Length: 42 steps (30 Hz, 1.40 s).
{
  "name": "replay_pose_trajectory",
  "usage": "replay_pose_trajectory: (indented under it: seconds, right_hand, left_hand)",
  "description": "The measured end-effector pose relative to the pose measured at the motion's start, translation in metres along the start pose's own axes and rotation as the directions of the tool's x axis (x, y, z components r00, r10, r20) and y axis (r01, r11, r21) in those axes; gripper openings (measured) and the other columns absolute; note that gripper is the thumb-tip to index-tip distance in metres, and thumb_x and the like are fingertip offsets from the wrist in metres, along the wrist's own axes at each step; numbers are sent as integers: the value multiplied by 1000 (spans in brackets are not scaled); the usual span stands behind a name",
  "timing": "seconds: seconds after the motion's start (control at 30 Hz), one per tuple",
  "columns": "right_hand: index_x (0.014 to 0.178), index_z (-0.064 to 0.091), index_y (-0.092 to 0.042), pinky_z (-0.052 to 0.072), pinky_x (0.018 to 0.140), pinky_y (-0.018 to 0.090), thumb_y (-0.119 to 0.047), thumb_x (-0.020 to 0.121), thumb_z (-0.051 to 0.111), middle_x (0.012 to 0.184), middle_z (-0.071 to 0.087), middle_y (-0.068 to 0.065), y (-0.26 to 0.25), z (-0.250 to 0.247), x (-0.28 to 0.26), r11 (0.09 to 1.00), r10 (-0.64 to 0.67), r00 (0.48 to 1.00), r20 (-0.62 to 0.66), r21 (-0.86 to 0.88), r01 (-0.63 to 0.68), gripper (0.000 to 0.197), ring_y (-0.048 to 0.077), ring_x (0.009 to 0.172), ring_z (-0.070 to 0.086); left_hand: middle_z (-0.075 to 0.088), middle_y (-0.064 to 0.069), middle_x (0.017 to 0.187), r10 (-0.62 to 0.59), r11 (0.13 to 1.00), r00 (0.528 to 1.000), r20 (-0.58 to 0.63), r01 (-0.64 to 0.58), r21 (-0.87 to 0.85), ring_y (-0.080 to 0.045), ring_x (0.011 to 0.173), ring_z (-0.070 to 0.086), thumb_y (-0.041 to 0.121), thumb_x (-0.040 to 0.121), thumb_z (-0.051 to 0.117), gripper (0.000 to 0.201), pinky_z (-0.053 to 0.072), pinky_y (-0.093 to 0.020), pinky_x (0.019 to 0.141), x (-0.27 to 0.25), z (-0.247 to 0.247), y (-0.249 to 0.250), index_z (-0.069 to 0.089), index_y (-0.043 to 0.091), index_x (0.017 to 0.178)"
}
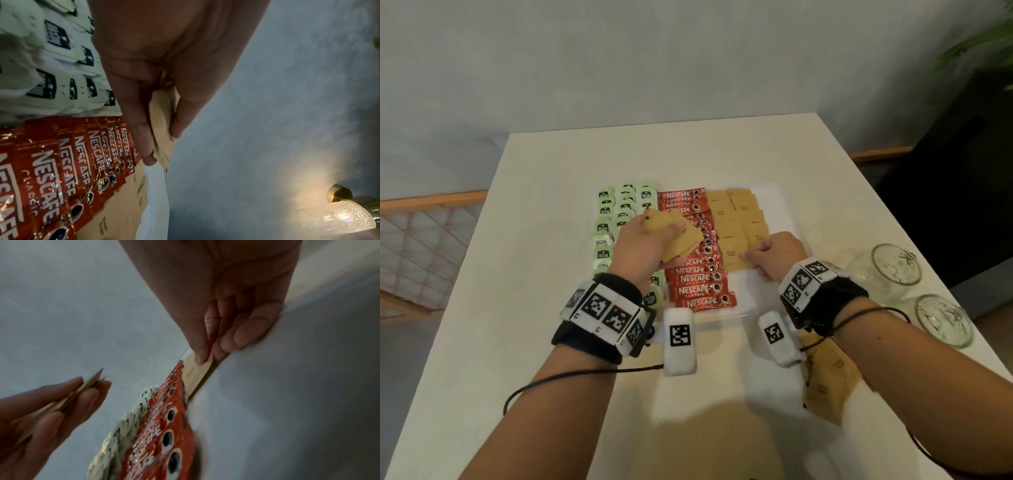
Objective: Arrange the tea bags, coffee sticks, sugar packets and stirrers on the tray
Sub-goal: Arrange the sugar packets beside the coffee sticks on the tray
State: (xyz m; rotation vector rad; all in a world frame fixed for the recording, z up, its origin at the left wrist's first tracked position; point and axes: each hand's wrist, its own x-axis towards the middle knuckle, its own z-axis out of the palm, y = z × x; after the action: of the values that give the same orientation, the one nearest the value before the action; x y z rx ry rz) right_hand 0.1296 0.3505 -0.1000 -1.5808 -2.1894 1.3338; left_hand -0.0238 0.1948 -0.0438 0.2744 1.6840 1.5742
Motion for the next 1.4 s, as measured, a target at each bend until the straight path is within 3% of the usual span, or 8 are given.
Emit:
replay_pose_trajectory:
  seconds: [0.17, 0.27, 0.4, 0.53, 0.83, 1.0, 1.23, 1.4]
  right_hand:
    - [82, 63, -12, 60, 72, 38, -33, 79, 78, 81, 72, 8, -2, -5, -7, 999, -5, 1000, -6, 41, 5, 26, 18, 62, 61]
    - [90, 61, -13, 54, 63, 31, -36, 85, 72, 84, 69, 3, -6, -15, -18, 991, -99, 995, -12, 88, 99, 26, 16, 65, 59]
    - [93, 70, -13, 49, 59, 26, -39, 89, 65, 83, 69, 2, -16, -29, -51, 906, -218, 975, 37, 379, 188, 27, 12, 63, 57]
    - [88, 71, -8, 48, 57, 24, -31, 83, 74, 76, 68, 1, -13, -32, -73, 895, -300, 951, 75, 368, 253, 24, 8, 58, 56]
    - [81, 72, -8, 48, 57, 25, -18, 85, 72, 71, 67, 2, 3, -53, -93, 822, -245, 969, -7, 529, 212, 12, 11, 57, 54]
    - [83, 72, -5, 48, 57, 26, -19, 86, 71, 72, 66, 2, 6, -50, -96, 768, -204, 979, -26, 615, 176, 14, 12, 57, 52]
    - [100, 70, -6, 50, 57, 24, -21, 86, 71, 85, 69, 8, 7, -43, -87, 852, -275, 960, -49, 449, 267, 20, 10, 58, 57]
    - [97, 70, -6, 52, 57, 23, -14, 86, 72, 75, 68, 3, 3, -54, -56, 857, -219, 958, -184, 433, 279, 14, 9, 56, 58]
  left_hand:
    - [65, -9, 119, -80, 988, 988, 131, 96, -118, -29, 101, 68, 6, 84, 71, 39, 60, -31, 61, -7, 2, -2, 59, 14, 121]
    - [64, -11, 124, -125, 965, 972, 197, 166, -204, -32, 104, 68, 3, 81, 72, 57, 61, -32, 60, -13, 6, -5, 53, 14, 133]
    - [69, -9, 119, -89, 963, 956, 281, 154, -219, -29, 102, 70, 2, 84, 69, 44, 61, -33, 60, -26, 19, -10, 62, 16, 125]
    - [73, -6, 111, -82, 970, 946, 314, 148, -194, -27, 97, 72, 2, 86, 68, 37, 61, -33, 63, -42, 35, -13, 63, 18, 120]
    - [74, -10, 106, -47, 969, 965, 259, 107, -224, -27, 95, 72, 9, 89, 67, 27, 62, -34, 64, -61, 41, -13, 59, 12, 115]
    - [72, -10, 114, 8, 985, 957, 290, 42, -165, -26, 98, 71, 10, 90, 66, 31, 61, -33, 69, -71, 50, -17, 58, 12, 120]
    - [71, -4, 111, 68, 995, 963, 261, -86, 58, -23, 90, 73, 4, 86, 71, 45, 61, -34, 65, -65, 56, -15, 57, 14, 127]
    - [69, -9, 116, 33, 999, 981, 192, -40, 31, -22, 84, 74, 7, 88, 69, 40, 62, -32, 65, -51, 43, -4, 56, 16, 124]
